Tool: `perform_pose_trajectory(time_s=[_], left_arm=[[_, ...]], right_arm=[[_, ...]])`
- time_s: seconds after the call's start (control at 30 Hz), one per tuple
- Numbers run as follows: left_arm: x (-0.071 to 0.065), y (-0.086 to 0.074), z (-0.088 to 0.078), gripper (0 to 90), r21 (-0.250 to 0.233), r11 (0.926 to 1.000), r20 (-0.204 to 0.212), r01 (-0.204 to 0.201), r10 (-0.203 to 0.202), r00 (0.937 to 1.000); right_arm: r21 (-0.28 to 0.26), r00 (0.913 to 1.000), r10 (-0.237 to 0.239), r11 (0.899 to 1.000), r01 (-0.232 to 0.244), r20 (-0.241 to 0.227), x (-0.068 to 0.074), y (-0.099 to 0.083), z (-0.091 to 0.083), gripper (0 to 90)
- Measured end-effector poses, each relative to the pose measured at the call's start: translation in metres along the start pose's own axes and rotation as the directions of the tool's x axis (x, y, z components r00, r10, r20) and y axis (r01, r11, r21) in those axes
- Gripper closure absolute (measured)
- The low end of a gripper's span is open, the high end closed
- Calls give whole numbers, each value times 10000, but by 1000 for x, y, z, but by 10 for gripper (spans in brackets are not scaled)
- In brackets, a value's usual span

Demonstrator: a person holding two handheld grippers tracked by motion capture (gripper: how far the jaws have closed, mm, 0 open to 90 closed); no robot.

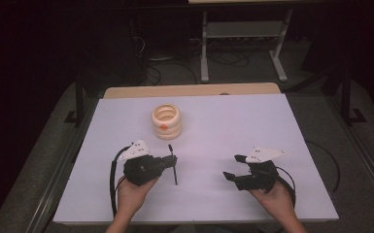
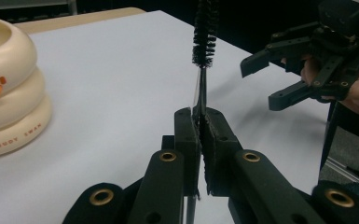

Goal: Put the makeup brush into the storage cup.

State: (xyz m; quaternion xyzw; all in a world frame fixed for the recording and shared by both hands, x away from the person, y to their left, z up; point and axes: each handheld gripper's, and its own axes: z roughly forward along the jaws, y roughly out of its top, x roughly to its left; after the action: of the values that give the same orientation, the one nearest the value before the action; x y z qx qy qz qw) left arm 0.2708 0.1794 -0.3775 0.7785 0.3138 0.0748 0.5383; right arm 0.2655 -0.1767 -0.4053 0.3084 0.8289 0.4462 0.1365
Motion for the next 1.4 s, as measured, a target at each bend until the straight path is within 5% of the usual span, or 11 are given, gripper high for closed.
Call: perform_pose_trajectory(time_s=[0.57,0.97,1.4], left_arm=[[21,26,-13,855,-272,9996,-444,120,-132,9989],[38,41,-18,855,-482,9978,-509,458,-482,9975],[57,81,-23,855,-538,9979,-865,362,-407,9954]], right_arm=[[-71,9968,666,9978,-664,436,-13,-21,-24,246],[-124,9966,608,9981,-602,549,-16,-22,-24,242],[-209,9966,559,9983,-547,612,-14,-20,-25,245]])
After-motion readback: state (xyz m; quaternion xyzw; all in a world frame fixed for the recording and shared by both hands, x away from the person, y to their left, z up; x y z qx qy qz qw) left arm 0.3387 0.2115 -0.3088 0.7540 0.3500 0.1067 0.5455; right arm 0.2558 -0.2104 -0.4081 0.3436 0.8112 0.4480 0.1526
